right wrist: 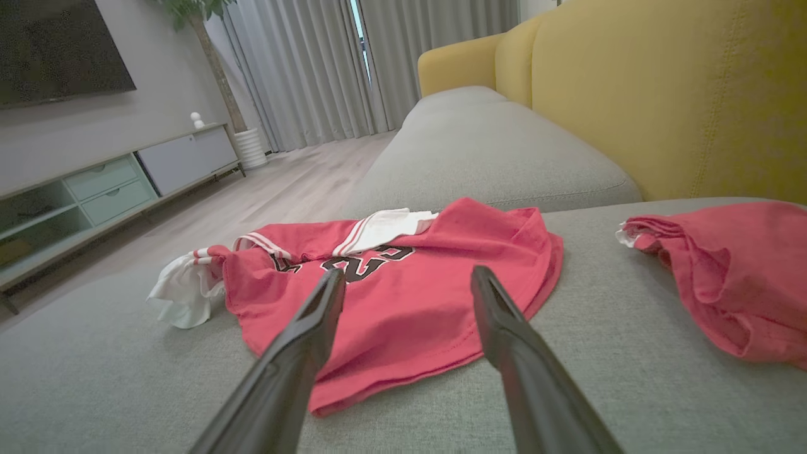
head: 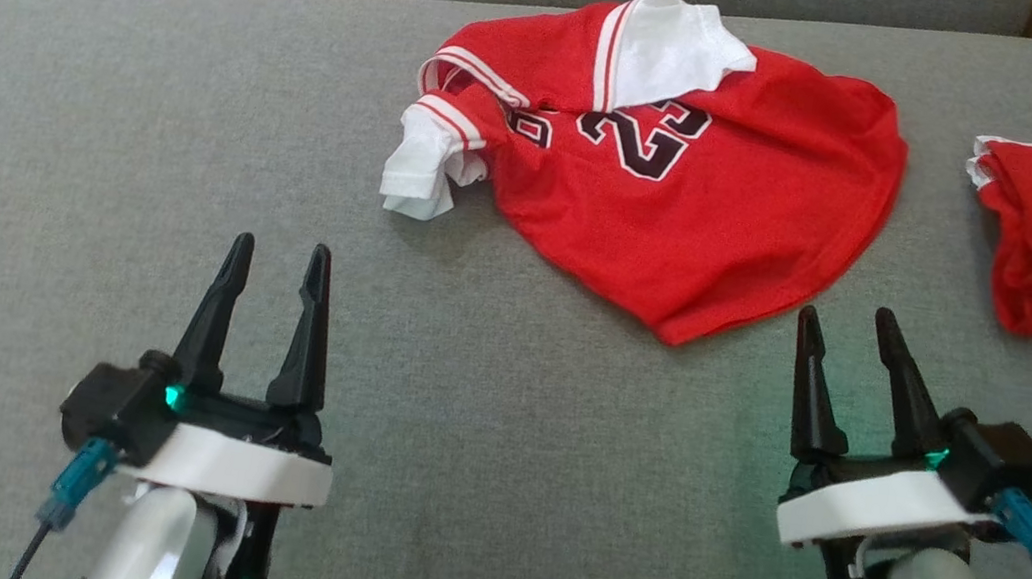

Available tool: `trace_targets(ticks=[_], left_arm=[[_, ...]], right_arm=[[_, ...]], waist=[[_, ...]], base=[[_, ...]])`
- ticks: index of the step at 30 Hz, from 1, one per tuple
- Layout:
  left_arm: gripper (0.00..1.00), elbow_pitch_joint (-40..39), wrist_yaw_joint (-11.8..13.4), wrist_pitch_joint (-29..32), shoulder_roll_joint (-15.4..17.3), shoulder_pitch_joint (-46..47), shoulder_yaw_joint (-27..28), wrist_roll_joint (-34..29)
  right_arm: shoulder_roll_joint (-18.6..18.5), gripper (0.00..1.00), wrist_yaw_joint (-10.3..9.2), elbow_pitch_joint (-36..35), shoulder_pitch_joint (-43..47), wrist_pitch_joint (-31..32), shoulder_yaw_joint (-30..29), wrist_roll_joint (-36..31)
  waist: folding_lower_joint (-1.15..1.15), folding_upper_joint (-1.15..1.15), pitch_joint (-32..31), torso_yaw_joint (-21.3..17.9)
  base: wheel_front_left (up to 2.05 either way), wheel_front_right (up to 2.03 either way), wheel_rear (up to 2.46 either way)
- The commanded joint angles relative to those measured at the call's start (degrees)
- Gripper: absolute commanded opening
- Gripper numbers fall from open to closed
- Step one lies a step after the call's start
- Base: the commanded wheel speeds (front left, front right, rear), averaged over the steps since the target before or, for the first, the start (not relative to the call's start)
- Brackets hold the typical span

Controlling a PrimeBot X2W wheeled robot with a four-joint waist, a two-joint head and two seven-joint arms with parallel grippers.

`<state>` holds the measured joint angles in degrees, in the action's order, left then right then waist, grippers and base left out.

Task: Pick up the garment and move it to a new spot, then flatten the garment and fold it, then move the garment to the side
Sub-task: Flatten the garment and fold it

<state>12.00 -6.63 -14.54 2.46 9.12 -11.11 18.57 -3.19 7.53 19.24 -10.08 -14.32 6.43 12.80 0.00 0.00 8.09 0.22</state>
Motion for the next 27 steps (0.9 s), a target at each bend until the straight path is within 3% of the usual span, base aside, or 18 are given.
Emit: trace_targets(ticks=[1, 5, 14, 20, 25, 26, 27], left_arm=[[1.0, -1.9, -0.3, -0.5, 0.4, 1.3, 1.5, -0.5], [1.0, -1.6, -0.4, -0.5, 0.4, 2.0, 0.6, -0.2], [1.0, -0.8, -0.5, -0.5, 0.4, 3.2, -1.2, 0.8], [1.0, -0.3, -0.3, -0.5, 0.4, 3.3, -1.6, 1.0], [1.0, -0.3, -0.2, -0.5, 0.4, 3.0, -1.2, 0.9], [1.0, -0.3, -0.1, -0.5, 0.4, 3.0, -1.0, 0.9], [1.0, -0.4, 0.0, -0.5, 0.4, 2.8, -0.8, 0.9]], right_arm=[[0.3, 1.0, -0.04, -1.2, -2.6, 0.3, 1.2, -0.8], [0.3, 1.0, -0.04, 1.5, -4.1, 3.6, 1.2, -0.9], [0.3, 1.0, -0.04, 10.2, -9.6, 10.5, 8.5, -4.7], [0.3, 1.0, -0.04, 15.6, -11.8, 12.9, 6.4, -12.6], [0.3, 1.0, -0.04, 17.8, -12.0, 14.4, 5.5, -14.5], [0.3, 0.71, -0.04, 18.1, -12.0, 14.9, 5.4, -14.6], [0.3, 0.23, -0.04, 18.3, -11.9, 15.2, 5.3, -14.6]], waist=[[0.0, 0.0, 0.3, 0.4], [0.0, 0.0, 1.3, 1.8], [0.0, 0.0, 3.9, 5.7], [0.0, 0.0, 3.9, 7.4], [0.0, 0.0, 3.5, 7.4], [0.0, 0.0, 3.4, 7.2], [0.0, 0.0, 3.2, 6.9]], base=[[0.0, 0.0, 0.0], [0.0, 0.0, 0.0], [0.0, 0.0, 0.0], [0.0, 0.0, 0.0], [0.0, 0.0, 0.0], [0.0, 0.0, 0.0], [0.0, 0.0, 0.0]])
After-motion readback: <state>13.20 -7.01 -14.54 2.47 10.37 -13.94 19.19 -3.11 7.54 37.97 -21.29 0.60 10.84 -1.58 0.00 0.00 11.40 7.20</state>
